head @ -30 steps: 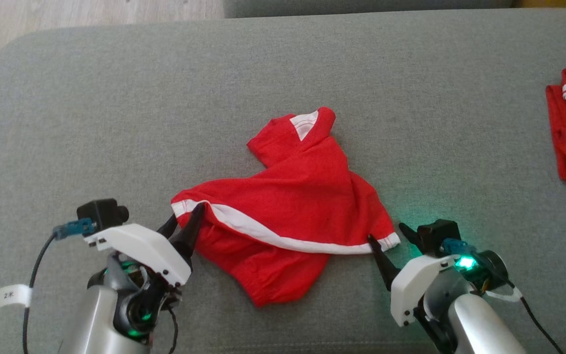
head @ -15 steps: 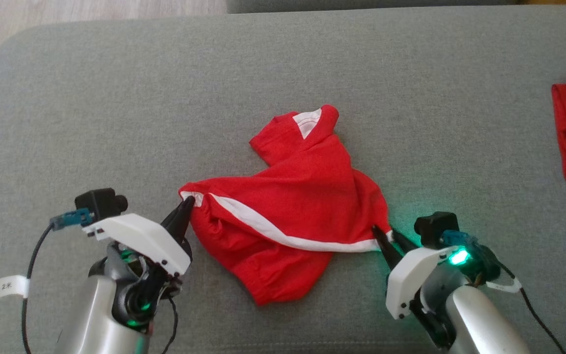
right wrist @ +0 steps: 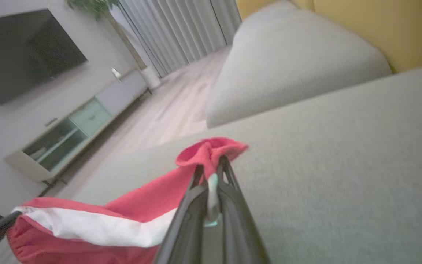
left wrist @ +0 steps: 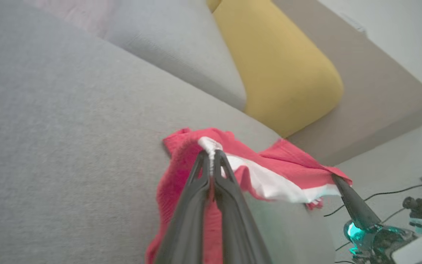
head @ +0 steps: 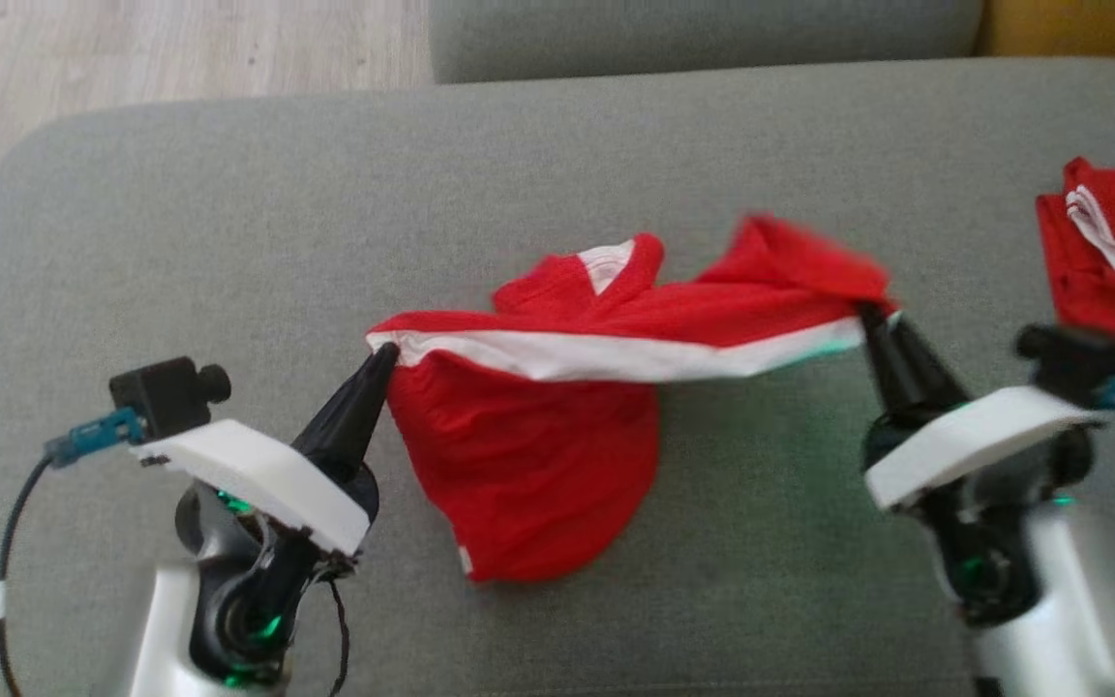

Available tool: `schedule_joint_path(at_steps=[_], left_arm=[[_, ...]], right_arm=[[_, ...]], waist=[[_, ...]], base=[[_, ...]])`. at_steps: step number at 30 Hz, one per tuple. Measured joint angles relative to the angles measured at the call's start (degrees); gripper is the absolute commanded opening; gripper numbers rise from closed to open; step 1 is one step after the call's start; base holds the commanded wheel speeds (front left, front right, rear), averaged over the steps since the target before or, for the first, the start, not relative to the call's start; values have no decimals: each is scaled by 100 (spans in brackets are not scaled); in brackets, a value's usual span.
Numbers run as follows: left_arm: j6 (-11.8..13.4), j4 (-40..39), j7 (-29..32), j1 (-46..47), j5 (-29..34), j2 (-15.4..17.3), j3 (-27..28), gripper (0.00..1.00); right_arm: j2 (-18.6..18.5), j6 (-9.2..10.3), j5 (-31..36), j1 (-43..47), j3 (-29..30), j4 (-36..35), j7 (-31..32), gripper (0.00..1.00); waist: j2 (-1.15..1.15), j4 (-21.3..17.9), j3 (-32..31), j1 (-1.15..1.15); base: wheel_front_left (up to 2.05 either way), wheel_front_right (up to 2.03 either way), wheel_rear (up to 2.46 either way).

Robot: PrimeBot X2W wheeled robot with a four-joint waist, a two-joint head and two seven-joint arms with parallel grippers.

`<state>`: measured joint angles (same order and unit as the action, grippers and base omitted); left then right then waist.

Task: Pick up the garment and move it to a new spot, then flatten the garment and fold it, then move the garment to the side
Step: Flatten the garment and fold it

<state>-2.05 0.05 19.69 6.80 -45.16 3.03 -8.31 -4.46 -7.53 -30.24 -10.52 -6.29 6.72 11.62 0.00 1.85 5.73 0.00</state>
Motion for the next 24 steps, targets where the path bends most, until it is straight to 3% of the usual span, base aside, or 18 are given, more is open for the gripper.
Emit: schedule_joint_path(at_steps=[9, 16, 20, 24], left_arm=[[12, -2272, 727, -433, -457, 42, -261, 0], [236, -3721, 1200, -410, -667, 67, -501, 0], [408, -3977, 1514, -158, -712, 130, -581, 0], [465, -3566, 1720, 722, -564, 236, -546, 0]], right_arm=[[-25, 0, -691, 569, 820, -2283, 856, 0], [-3, 0, -1011, 564, 1578, -3824, 1571, 0], [2, 0, -1054, 302, 1965, -4021, 1986, 0], [-11, 0, -961, -588, 2114, -3529, 2318, 0]], waist=[[0, -67, -315, 0], [0, -149, -251, 0], [0, -192, -36, 0], [0, -221, 330, 0]], base=[[0, 0, 0], [0, 0, 0], [0, 0, 0], [0, 0, 0]])
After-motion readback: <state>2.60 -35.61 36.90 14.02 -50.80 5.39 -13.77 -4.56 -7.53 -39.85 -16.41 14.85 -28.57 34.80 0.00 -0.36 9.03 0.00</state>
